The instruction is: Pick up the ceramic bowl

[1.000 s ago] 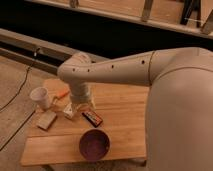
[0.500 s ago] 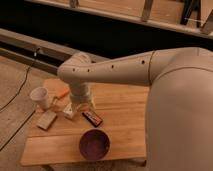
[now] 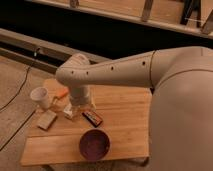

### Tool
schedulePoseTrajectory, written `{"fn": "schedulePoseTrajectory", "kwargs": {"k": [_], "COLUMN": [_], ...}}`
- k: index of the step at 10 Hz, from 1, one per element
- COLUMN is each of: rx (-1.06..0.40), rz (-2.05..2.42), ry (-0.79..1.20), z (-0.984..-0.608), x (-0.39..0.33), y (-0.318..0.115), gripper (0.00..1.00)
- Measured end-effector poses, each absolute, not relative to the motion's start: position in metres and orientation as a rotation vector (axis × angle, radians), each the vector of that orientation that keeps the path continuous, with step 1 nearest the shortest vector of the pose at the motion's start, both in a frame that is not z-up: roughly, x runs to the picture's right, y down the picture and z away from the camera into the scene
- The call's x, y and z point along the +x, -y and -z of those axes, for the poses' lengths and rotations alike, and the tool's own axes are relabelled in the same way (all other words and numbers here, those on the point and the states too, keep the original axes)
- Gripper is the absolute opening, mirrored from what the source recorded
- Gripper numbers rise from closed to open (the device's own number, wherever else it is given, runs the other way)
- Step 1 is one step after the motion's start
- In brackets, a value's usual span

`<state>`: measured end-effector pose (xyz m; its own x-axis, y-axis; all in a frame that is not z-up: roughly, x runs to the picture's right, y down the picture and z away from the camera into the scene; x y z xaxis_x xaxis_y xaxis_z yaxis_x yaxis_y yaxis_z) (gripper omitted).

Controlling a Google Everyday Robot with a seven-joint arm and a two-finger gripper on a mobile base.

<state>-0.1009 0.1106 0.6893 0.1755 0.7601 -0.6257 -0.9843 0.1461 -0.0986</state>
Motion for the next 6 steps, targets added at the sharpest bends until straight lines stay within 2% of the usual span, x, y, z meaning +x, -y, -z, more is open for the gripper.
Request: {"fn": "schedulePoseTrajectory", "kwargs": {"k": [6], "rx": [-0.488], "rz": [-1.288], "ry": [-0.522], "z": [-0.650], "x": [-0.045], "y": [-0.171], "gripper": [0.65]}}
